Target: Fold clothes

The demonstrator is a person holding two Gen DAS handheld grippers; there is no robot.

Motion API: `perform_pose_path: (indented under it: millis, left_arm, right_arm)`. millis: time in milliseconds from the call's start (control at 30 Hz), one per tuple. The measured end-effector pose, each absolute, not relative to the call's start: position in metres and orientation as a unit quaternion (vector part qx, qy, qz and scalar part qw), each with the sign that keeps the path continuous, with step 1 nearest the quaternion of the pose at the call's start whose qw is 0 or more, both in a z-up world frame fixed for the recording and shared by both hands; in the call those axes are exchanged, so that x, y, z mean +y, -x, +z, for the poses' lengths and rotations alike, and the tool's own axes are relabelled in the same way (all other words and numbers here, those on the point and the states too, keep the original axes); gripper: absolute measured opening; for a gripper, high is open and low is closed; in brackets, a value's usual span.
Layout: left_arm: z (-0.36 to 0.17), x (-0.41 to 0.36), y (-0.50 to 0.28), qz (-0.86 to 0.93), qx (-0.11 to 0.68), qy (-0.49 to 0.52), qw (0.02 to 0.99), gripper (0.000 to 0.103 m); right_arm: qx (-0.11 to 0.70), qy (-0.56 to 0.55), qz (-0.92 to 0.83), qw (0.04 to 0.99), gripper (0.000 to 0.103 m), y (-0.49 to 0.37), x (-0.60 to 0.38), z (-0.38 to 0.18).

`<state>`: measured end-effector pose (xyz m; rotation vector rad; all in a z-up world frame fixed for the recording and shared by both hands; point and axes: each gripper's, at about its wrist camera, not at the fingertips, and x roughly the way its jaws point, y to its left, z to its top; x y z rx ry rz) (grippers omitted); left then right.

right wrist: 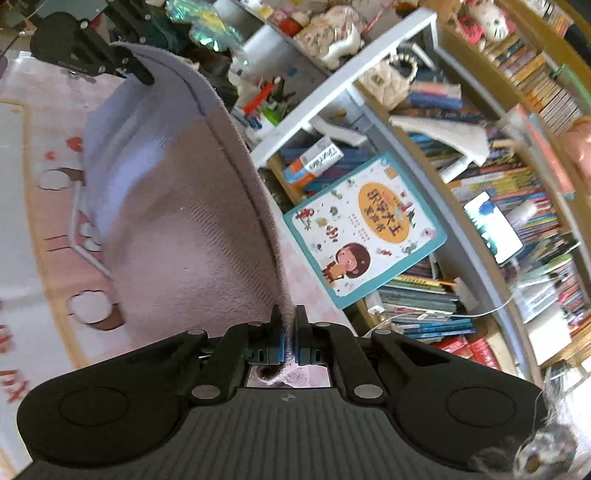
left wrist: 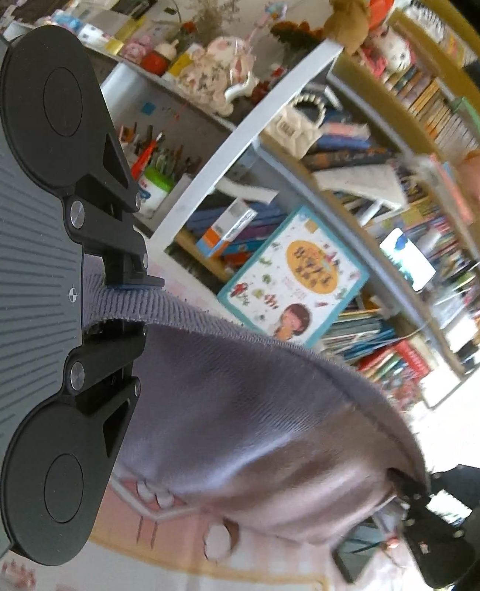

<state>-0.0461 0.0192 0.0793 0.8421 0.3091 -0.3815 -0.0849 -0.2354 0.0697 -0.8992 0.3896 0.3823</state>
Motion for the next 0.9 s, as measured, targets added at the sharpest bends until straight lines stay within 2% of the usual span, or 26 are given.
perform_pose_path:
  millis: [167,333,367,400,433,467,500,633,800,900]
  left_arm:
    - [0.062,0.014,0.003,-0.197,0.193,-0.409,0.87,0.006]
    - [0.039,0.011,-0.037,-0.214,0.242,-0.406,0.855,0.013]
    - [0.035,0.01,-0.045,-0.217,0.255,-0.403,0.852,0.019]
    - [0.03,0.01,-0.05,-0.213,0.261,-0.402,0.851,0.033]
    - [0.026,0.011,-0.055,-0.208,0.265,-0.401,0.852,0.042]
    - [0.023,0.012,-0.058,-0.198,0.263,-0.399,0.856,0.063]
    - [0.021,0.015,-0.06,-0.187,0.259,-0.395,0.861,0.075]
    - [0.028,0.031,-0.06,-0.168,0.257,-0.375,0.875,0.077]
    - [0.041,0.064,-0.049,-0.119,0.239,-0.366,0.892,0.08]
    - [0.05,0.078,-0.04,-0.109,0.226,-0.324,0.912,0.08]
  right_arm:
    - [0.226,0.411,0.19,0.863,0.004,0.037,-0.238,0.049]
    - [0.266,0.392,0.196,0.859,0.008,-0.012,-0.24,0.029]
    - [0.274,0.388,0.198,0.858,0.012,-0.021,-0.24,0.025]
    - [0.28,0.381,0.195,0.859,0.023,-0.029,-0.242,0.021]
    - [0.283,0.367,0.187,0.866,0.032,-0.034,-0.246,0.017]
    - [0.286,0.354,0.178,0.873,0.043,-0.038,-0.25,0.014]
    - [0.289,0.34,0.169,0.879,0.043,-0.043,-0.254,0.011]
    - [0.294,0.279,0.142,0.903,0.043,-0.051,-0.273,0.003]
    - [0.273,0.192,0.125,0.934,0.043,-0.024,-0.302,0.015]
    - [0.268,0.122,0.127,0.947,0.042,-0.003,-0.317,0.023]
